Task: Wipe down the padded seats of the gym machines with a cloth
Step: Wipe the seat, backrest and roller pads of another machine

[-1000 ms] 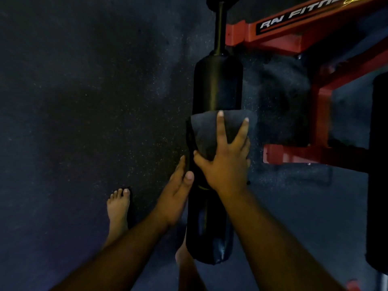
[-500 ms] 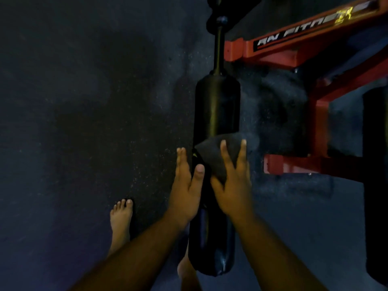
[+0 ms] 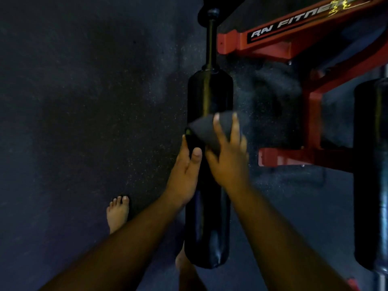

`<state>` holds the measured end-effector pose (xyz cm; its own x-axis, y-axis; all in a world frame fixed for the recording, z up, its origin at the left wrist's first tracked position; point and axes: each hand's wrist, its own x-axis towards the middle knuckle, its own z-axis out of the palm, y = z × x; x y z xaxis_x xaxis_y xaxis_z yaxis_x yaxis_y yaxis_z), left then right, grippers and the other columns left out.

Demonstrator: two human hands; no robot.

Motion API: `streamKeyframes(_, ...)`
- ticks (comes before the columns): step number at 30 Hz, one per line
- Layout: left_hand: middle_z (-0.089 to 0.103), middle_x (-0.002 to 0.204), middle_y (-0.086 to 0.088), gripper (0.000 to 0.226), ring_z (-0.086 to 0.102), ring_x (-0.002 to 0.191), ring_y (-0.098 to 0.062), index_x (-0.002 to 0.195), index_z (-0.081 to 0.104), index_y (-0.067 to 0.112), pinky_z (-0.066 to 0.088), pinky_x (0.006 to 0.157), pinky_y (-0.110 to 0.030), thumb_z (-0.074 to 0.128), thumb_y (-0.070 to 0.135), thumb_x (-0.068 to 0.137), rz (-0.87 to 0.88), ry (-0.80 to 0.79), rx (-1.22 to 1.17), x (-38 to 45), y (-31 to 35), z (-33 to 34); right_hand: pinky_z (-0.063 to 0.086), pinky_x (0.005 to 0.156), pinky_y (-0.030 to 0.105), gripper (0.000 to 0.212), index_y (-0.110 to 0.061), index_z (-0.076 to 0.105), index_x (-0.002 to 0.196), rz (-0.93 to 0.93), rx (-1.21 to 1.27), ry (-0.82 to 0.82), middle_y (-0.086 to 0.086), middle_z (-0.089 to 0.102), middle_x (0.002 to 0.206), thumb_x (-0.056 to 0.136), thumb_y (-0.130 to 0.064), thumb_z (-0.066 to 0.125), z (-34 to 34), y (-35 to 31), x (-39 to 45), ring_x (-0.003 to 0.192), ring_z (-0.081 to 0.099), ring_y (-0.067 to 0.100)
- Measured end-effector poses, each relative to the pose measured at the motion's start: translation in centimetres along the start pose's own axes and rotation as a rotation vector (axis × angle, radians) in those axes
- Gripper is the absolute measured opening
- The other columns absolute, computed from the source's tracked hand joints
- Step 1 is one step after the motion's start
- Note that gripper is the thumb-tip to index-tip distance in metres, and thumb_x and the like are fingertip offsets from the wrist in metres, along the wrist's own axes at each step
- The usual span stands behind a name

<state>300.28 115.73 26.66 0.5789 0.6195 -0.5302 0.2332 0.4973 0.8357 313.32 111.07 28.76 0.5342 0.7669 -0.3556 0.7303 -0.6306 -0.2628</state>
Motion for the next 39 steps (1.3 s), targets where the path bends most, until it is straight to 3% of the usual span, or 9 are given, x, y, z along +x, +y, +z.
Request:
streamKeyframes(3,0.027,0.162,0.022,0.11,0.024,0.145,0.013,0.164,0.013,0.03,0.022,0.117,-0.013,0.035,0.095,0.077,-0.06,0.003,0.004,-0.8,1.6,0.1,0.037,0.107,0.072,0.087,-0.061,-0.01,0.153,-0.016,0.11,-0.038,-0.009,-0.025,0.168,0.092,-0.051,0.052,0.9,1.0,-2.6,0.151,0.014,0.044)
streamKeyframes(7,0.005,0.171,0.014,0.125,0.004,0.152,0.001,0.162,0.006,0.033,0.007,0.126,-0.029,0.021,0.106,0.062,-0.116,-0.034,0.098,-0.9,0.1,0.6,0.041,0.104,0.07,0.08,-0.055,0.008,0.157,0.051,0.175,0.132,-0.006,-0.013,0.171,0.087,-0.051,0.046,-0.1,-1.3,6.5,0.15,0.019,0.045)
streamKeyframes(10,0.013,0.171,0.01,0.126,0.011,0.154,-0.002,0.164,0.015,0.025,0.009,0.129,-0.033,0.024,0.104,0.066,-0.103,-0.016,0.079,-0.1,-1.5,-0.3,0.037,0.104,0.073,0.082,-0.053,0.008,0.159,0.084,0.131,0.155,-0.005,-0.01,0.172,0.09,-0.048,0.053,-0.3,-2.3,8.8,0.15,0.019,0.046)
streamKeyframes(13,0.024,0.169,0.011,0.115,0.02,0.155,-0.006,0.163,0.023,0.029,0.017,0.129,-0.043,0.033,0.1,0.072,-0.129,-0.044,0.008,-0.5,-1.8,-1.0,0.038,0.104,0.072,0.084,-0.053,0.003,0.159,0.038,0.093,0.102,-0.007,-0.01,0.171,0.091,-0.046,0.051,0.6,-1.0,2.6,0.15,0.019,0.044)
streamKeyframes(19,0.017,0.169,0.012,0.112,0.017,0.154,-0.005,0.163,0.021,0.028,0.011,0.128,-0.034,0.03,0.095,0.073,-0.247,-0.079,-0.083,-1.1,1.2,-1.4,0.032,0.109,0.074,0.084,-0.059,-0.013,0.153,0.108,0.174,-0.02,-0.01,-0.019,0.17,0.086,-0.052,0.037,4.0,1.2,-12.5,0.154,0.011,0.041)
streamKeyframes(28,0.005,0.171,0.013,0.126,0.004,0.157,-0.006,0.164,0.011,0.029,0.007,0.13,-0.044,0.04,0.102,0.066,-0.115,-0.058,-0.045,-1.1,-1.0,0.2,0.033,0.115,0.061,0.081,-0.042,0.012,0.162,0.149,0.408,0.202,0.001,-0.002,0.173,0.088,-0.041,0.044,0.5,-0.5,6.1,0.151,0.024,0.039)
streamKeyframes(31,0.001,0.172,0.011,0.111,0.001,0.157,-0.005,0.163,0.007,0.026,0.004,0.131,-0.043,0.032,0.093,0.079,-0.08,-0.039,0.014,-1.9,-1.3,0.7,0.036,0.115,0.052,0.08,-0.044,0.01,0.162,0.113,0.398,0.16,0.001,0.006,0.172,0.093,-0.041,0.05,1.7,1.4,1.8,0.15,0.027,0.038)
streamKeyframes(33,0.003,0.172,0.012,0.127,0.002,0.157,-0.005,0.163,0.009,0.028,0.004,0.13,-0.043,0.035,0.103,0.065,-0.118,-0.04,-0.007,-2.6,-1.1,0.5,0.034,0.113,0.046,0.079,-0.044,0.011,0.162,0.083,0.391,0.141,-0.001,0.01,0.172,0.091,-0.037,0.046,3.5,2.9,-4.3,0.15,0.028,0.033)
streamKeyframes(39,0.004,0.171,0.015,0.137,0.002,0.156,-0.003,0.164,0.013,0.027,0.003,0.13,-0.044,0.037,0.108,0.055,-0.149,-0.094,-0.016,-4.2,-0.8,0.1,0.027,0.122,0.056,0.074,-0.061,0.0,0.155,0.221,0.44,0.056,0.0,0.012,0.172,0.091,-0.047,0.036,6.7,3.6,-19.7,0.155,0.018,0.018)
